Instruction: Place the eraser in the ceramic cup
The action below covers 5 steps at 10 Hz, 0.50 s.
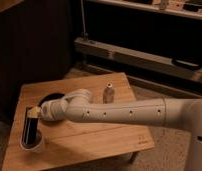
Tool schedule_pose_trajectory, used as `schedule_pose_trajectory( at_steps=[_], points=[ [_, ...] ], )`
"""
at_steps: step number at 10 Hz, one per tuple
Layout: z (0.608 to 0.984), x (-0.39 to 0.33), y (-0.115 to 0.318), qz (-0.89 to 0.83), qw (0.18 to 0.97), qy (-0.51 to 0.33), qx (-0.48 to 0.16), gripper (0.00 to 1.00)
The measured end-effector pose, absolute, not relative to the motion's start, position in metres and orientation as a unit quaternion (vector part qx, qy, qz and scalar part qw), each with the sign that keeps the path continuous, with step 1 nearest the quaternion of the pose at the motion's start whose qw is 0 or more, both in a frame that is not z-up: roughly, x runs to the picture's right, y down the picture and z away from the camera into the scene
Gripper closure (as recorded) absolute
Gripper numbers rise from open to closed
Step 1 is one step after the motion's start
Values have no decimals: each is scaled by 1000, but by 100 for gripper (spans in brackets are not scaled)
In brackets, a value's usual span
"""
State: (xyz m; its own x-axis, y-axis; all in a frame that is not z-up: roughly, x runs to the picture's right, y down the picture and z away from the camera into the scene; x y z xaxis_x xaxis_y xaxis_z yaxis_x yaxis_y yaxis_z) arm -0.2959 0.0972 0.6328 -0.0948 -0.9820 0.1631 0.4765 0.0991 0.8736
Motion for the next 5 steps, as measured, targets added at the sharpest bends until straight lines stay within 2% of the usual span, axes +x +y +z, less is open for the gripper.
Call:
schedule_pose_trajectory(
  at_steps=[5],
  points=[
    [631, -298, 95, -609, 605, -420, 295, 29]
  ],
)
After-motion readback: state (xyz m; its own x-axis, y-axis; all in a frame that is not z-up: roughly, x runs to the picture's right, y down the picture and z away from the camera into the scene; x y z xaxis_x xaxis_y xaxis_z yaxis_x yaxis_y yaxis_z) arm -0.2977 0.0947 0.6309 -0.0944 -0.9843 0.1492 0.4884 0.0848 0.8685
